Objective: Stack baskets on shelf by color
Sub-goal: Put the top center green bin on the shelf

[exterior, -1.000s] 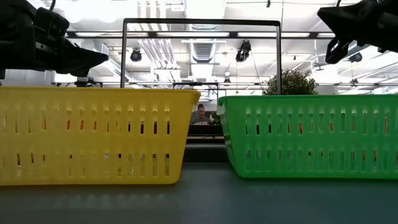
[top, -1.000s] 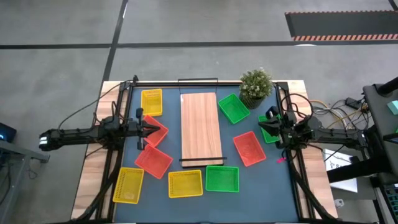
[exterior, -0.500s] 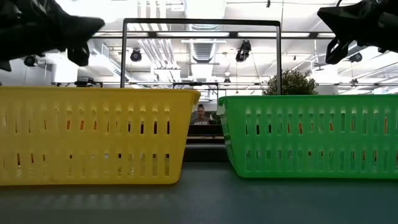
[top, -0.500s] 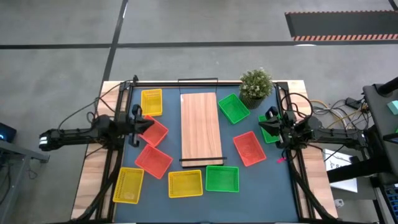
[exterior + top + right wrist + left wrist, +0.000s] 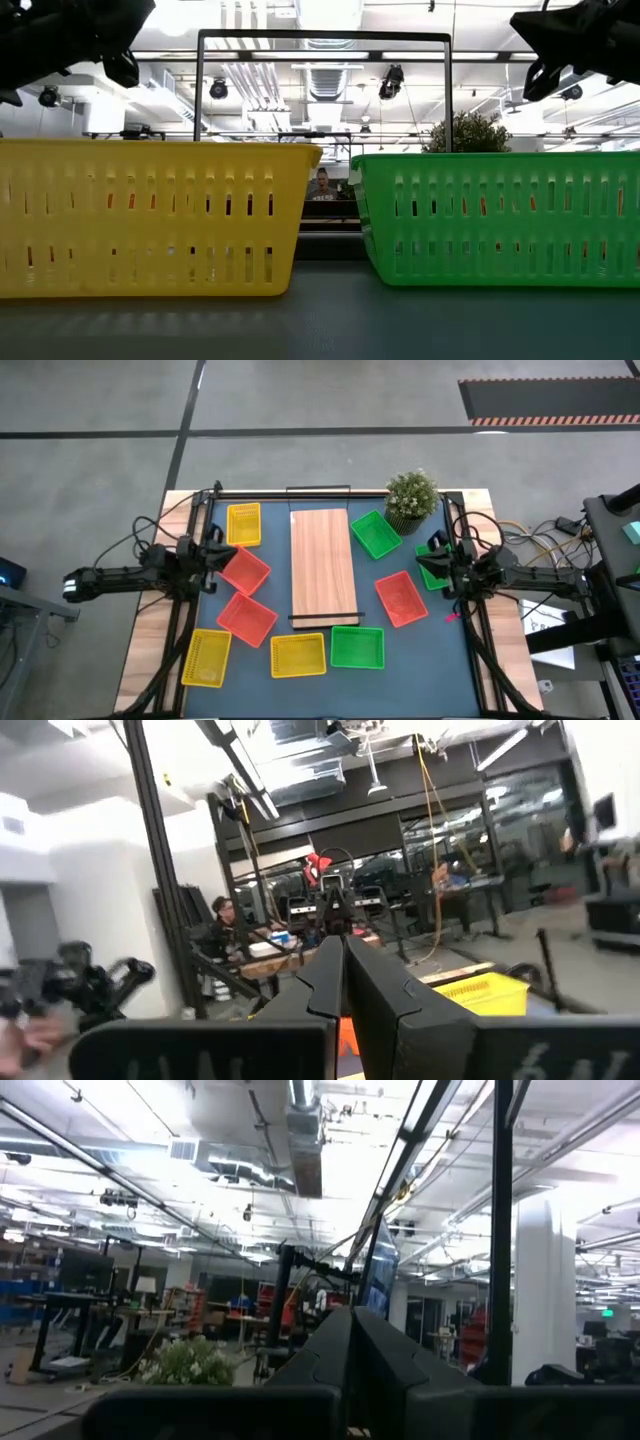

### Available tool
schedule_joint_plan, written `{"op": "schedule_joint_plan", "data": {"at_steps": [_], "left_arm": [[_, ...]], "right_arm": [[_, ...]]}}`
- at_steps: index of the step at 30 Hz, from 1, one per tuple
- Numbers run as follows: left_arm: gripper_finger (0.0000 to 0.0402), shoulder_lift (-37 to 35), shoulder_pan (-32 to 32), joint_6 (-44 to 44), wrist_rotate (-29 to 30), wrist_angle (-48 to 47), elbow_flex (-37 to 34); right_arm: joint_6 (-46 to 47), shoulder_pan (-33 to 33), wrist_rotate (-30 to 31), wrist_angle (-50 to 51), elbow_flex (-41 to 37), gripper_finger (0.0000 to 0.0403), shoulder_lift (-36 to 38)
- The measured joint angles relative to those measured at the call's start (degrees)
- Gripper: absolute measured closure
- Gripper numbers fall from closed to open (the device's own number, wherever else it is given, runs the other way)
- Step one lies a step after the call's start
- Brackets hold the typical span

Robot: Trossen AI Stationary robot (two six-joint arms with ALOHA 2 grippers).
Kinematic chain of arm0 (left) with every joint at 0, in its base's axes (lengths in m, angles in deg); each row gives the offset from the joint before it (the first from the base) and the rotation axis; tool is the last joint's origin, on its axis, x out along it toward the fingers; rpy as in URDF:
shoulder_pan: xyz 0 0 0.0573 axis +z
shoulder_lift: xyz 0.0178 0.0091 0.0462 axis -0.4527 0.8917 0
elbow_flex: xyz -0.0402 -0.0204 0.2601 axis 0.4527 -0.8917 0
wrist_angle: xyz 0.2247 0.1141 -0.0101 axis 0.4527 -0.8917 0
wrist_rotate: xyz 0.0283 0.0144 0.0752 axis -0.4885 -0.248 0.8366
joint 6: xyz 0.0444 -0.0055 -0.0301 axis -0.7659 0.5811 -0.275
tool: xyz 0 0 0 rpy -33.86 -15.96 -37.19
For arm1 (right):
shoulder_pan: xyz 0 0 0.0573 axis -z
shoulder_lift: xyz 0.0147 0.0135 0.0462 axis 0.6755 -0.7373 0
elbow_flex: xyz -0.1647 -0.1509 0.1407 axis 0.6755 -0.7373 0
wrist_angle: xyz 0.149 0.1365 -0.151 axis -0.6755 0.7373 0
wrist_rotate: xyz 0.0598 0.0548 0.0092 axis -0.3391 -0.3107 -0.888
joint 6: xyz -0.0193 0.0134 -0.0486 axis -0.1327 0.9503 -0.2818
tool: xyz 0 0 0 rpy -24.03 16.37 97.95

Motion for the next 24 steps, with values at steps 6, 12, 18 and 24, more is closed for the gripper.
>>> {"op": "schedule_joint_plan", "data": {"at_steps": [6, 12, 18, 24], "left_arm": [[0.0402, 0.91, -0.04, 0.04, 0.0, -0.15, 0.0], [0.0402, 3.11, -0.04, 0.04, 0.0, -0.2, 0.0], [0.0402, 4.58, -0.02, 0.02, 0.0, -0.17, 0.0], [0.0402, 4.85, -0.02, -1.21, 0.0, -0.18, 0.0]], "right_arm": [[3.66, -0.23, 1.61, -0.57, 0.02, 0.0394, -2.43], [2.63, -1.03, 5.51, -8.76, 0.01, 0.0394, -10.45], [1.26, -1.53, 5.9, -19.28, 0.01, 0.0394, -18.66], [-0.11, -1.69, 5.98, -22.51, 1.17, 0.0394, -24.61]]}}
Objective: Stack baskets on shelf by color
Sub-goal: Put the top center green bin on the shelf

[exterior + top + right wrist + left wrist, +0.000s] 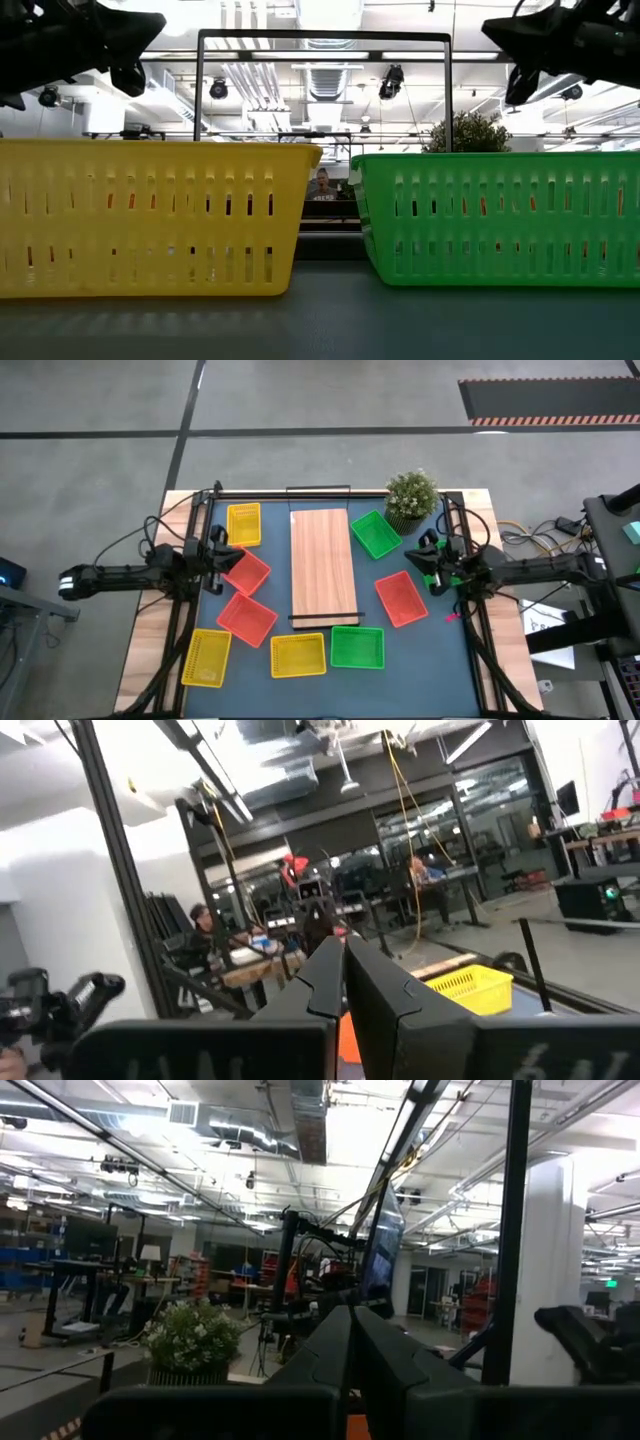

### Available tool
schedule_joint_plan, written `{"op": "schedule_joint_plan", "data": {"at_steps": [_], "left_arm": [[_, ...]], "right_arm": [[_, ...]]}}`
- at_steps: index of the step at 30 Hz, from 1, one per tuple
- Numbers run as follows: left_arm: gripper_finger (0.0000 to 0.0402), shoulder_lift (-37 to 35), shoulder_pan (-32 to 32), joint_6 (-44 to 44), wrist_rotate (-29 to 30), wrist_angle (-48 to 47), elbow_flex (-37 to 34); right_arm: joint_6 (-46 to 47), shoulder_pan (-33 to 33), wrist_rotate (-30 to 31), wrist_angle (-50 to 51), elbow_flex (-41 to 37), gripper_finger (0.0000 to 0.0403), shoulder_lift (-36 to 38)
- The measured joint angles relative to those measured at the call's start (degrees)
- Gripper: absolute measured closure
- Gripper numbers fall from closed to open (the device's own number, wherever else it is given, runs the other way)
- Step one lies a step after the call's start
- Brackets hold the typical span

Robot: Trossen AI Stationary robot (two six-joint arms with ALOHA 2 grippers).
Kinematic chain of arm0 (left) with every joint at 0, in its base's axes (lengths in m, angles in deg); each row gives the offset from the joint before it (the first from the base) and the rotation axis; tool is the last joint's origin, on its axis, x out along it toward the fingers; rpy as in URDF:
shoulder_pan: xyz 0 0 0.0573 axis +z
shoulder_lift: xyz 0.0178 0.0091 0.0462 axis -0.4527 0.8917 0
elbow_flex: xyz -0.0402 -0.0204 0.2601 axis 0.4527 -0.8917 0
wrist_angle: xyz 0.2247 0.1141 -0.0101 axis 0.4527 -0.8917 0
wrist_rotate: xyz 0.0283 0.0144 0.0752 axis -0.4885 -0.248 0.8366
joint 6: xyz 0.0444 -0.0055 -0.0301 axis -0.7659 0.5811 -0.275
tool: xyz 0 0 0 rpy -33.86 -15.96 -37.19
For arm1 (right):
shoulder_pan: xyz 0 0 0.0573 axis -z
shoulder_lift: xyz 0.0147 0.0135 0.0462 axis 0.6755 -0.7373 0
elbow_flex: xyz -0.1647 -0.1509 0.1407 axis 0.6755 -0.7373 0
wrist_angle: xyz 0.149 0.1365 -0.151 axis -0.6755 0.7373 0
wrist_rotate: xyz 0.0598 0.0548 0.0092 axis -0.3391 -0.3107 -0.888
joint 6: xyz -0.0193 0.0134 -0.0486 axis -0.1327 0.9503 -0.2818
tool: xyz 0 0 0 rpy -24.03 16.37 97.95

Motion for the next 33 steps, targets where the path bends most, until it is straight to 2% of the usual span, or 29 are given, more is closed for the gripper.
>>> {"op": "schedule_joint_plan", "data": {"at_steps": [3, 8, 21, 25, 29, 33], "left_arm": [[0.0402, 0.23, 0.03, -3.26, 0.02, -0.03, 0.0], [0.0402, 0.12, 0.02, -3.39, 0.02, 0.0, 0.0], [0.0402, 0.44, 0.04, -6.45, 0.09, 3.5, 0.0], [0.0402, 1.03, 0.02, -5.62, 0.07, 3.43, 0.0], [0.0402, 1.88, 0.02, -1.27, 0.07, 2.89, 0.0], [0.0402, 2.38, 0.02, 1.13, 0.07, 2.89, 0.0]], "right_arm": [[-2.77, -0.92, 0.13, 0.01, 1.53, 0.0394, -3.35], [-8.55, -2.41, 3.49, -0.05, 6.81, 0.0394, -9.82], [-21.33, -8.63, 3.57, 0.4, 22.24, 0.0394, -29.49], [-22.78, -10.94, 6.9, 0.06, 27.36, 0.0394, -35.48], [-24.38, -12.12, 9.22, 3.75, 31.58, 0.0394, -40.12], [-22.23, -12.42, 10.96, 12.01, 36.05, 0.0394, -42.4]]}}
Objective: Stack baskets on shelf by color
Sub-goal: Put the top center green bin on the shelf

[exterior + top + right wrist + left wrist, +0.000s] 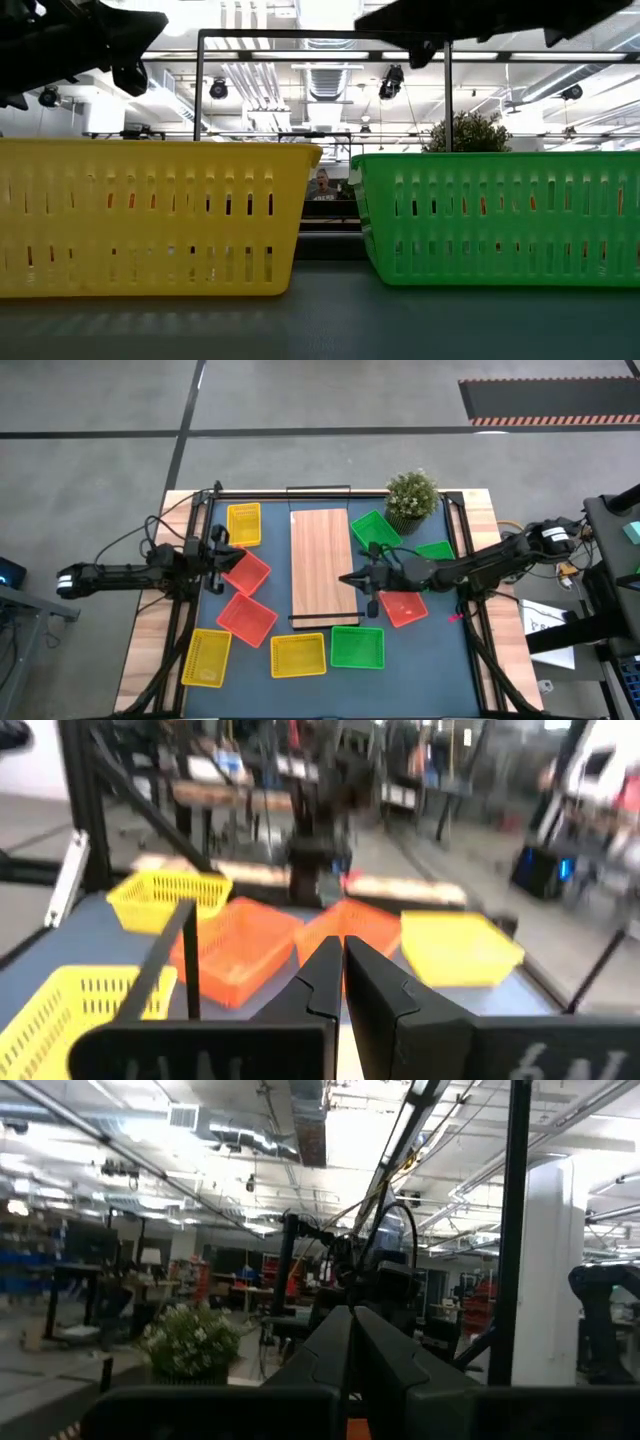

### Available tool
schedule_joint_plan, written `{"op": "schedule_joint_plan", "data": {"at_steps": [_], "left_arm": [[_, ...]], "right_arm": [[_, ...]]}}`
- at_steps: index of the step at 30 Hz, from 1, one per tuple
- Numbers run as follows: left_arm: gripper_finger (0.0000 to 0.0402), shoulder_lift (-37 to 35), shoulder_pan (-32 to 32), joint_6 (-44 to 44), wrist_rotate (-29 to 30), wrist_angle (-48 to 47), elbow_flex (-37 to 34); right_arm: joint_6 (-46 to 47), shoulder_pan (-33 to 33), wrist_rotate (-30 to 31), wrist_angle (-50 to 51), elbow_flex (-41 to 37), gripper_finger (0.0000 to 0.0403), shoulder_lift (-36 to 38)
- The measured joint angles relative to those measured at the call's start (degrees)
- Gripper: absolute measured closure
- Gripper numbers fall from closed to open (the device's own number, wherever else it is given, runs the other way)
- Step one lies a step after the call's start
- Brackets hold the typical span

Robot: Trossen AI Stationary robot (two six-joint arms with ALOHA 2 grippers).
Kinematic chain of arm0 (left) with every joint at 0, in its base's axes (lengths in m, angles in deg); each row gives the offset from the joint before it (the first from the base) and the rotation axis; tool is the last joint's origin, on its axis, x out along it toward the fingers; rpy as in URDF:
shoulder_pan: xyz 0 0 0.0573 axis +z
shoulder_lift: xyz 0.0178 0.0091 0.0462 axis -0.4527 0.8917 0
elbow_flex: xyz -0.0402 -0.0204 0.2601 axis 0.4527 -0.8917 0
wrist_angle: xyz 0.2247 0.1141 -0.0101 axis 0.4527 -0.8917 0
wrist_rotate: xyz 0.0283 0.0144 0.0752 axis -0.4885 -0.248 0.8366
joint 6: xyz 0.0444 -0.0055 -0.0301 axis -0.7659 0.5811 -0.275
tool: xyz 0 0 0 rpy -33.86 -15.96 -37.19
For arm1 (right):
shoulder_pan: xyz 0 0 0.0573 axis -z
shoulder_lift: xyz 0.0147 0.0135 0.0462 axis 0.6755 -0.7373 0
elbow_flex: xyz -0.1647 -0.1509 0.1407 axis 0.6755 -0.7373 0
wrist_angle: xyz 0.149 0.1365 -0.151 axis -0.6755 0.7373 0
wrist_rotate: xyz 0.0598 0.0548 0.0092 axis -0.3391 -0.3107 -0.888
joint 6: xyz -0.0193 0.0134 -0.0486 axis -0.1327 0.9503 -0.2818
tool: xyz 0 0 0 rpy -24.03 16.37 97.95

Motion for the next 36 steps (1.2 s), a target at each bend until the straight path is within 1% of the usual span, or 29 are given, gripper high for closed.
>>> {"op": "schedule_joint_plan", "data": {"at_steps": [3, 7, 14, 17, 19, 22, 25, 28, 32, 36], "left_arm": [[0.0402, 0.01, 0.0, 0.1, 0.0, 0.0, 0.0], [0.0402, 0.65, 0.0, 0.19, -0.02, -0.13, 0.01], [0.0402, 2.79, -0.01, 0.25, -0.01, -0.47, 0.0], [0.0402, 3.84, -0.02, 0.3, -0.02, -0.48, 0.0], [0.0402, 4.51, -0.02, 0.32, -0.02, -0.44, 0.0], [0.0402, 5.29, -0.02, 0.32, 0.0, -0.39, 0.02], [0.0402, 5.46, -0.02, 0.18, -0.01, 0.51, 0.02], [0.0402, 5.1, -0.02, 0.16, -0.01, 1.32, 0.02], [0.0402, 4.47, -0.02, 0.14, 0.0, 1.64, 0.02], [0.0402, 3.83, -0.02, -0.24, 0.0, 1.64, 0.02]], "right_arm": [[4.09, 0.11, 1.21, 10.63, 4.27, 0.0394, -0.52], [11.74, 0.06, 1.14, 29.21, 11.38, 0.0394, -0.5], [35.7, 0.09, 1.68, 67.21, 25.53, 0.0394, -1.08], [44.5, 0.09, 3.36, 78.89, 31.3, 0.0394, -1.6], [49.33, 0.18, 3.4, 86.1, 34.64, 0.0394, -1.72], [56.49, 0.83, 0.97, 95.37, 38.11, 0.0394, -1.83], [61.31, 1.73, -0.94, 101.59, 39.6, 0.0394, -1.88], [62.75, 3.95, -1.11, 102.59, 39.64, 0.0394, -1.88], [60.83, 7.75, -2.22, 101.86, 39.63, 0.0382, -2.92], [56.53, 13.54, -5.02, 101.47, 39.61, 0.0348, -5.69]]}}
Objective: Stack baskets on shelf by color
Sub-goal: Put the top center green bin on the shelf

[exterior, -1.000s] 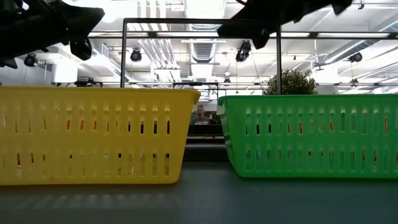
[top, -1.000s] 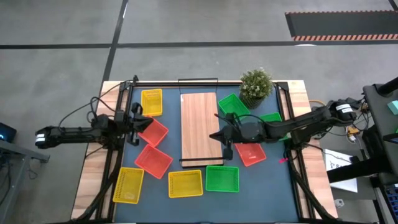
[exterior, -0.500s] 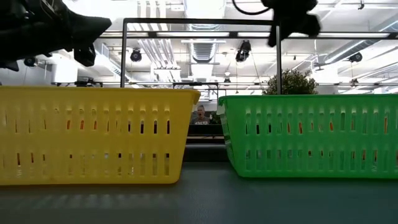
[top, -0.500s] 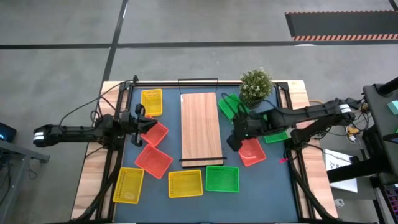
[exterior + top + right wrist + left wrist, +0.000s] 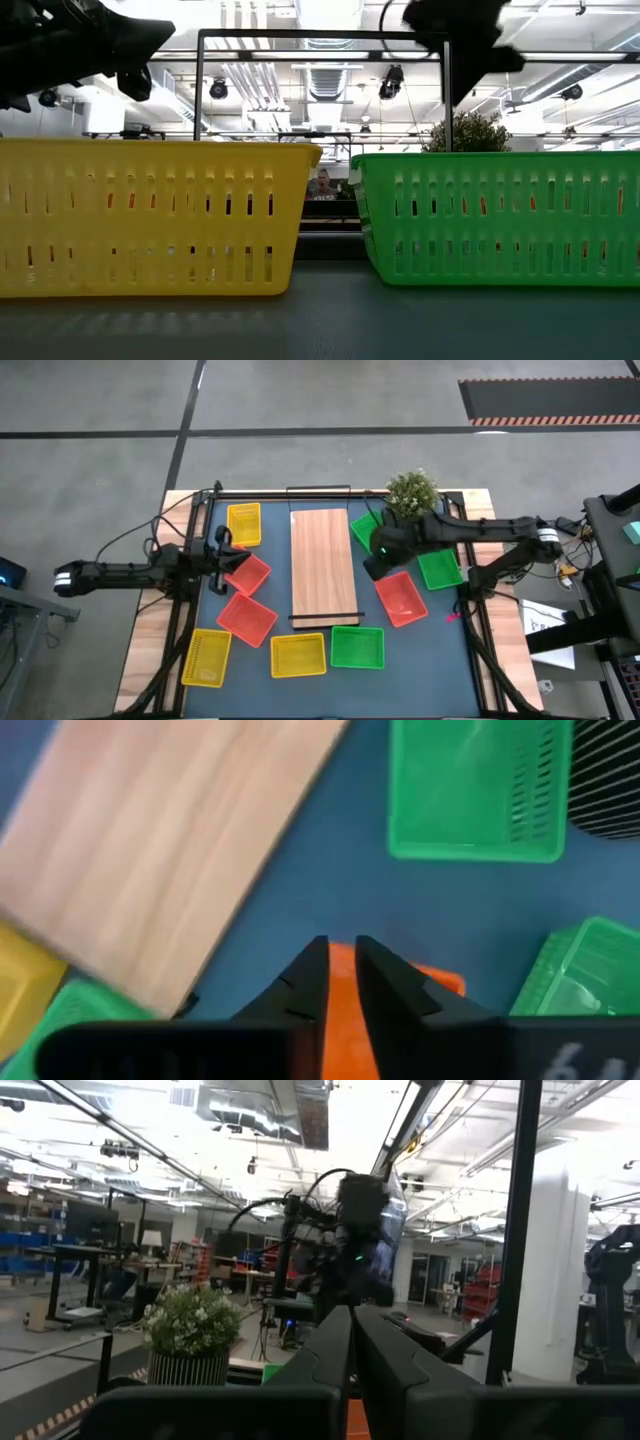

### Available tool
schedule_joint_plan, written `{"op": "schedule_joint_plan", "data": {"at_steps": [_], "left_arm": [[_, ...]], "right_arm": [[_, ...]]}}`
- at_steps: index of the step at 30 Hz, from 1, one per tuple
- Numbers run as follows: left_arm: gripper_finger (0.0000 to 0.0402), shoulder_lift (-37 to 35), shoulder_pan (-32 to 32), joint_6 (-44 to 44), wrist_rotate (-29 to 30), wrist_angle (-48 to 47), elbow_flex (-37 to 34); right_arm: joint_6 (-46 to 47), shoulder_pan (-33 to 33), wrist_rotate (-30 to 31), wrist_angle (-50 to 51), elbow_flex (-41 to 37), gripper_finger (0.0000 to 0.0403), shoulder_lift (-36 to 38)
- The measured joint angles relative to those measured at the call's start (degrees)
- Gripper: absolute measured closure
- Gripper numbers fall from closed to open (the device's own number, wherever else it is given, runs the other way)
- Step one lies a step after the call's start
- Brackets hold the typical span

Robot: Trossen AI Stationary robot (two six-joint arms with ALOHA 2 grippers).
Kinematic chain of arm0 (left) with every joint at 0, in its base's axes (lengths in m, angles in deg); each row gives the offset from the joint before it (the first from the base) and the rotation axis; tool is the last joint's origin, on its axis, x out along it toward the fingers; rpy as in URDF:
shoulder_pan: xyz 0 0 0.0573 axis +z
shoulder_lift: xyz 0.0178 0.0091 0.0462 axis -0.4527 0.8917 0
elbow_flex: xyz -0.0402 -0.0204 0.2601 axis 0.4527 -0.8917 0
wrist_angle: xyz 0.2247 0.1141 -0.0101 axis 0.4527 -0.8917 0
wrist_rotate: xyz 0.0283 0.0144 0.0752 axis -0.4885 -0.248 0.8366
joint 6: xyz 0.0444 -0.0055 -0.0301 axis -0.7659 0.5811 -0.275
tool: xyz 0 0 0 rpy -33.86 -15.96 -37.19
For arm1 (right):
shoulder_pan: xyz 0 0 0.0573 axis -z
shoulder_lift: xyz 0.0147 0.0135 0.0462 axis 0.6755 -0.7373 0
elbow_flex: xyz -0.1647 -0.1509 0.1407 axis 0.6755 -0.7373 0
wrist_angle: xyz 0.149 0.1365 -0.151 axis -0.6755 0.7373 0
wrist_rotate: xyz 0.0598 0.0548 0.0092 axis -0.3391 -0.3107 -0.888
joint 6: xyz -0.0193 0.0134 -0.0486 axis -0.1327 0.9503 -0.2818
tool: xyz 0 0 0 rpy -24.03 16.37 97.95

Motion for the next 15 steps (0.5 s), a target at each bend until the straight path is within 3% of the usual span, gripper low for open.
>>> {"op": "schedule_joint_plan", "data": {"at_steps": [8, 15], "left_arm": [[0.0402, -0.93, 0.02, -2.96, 0.0, -0.01, 0.0], [0.0402, -1.23, 0.02, -3.85, 0.0, 0.0, 0.0]], "right_arm": [[-11.12, 10.38, -4.84, -9.37, 0.25, 0.027, -7.35], [-16.62, 12.99, -5.01, -6.63, 7.53, 0.0257, -16.36]]}}
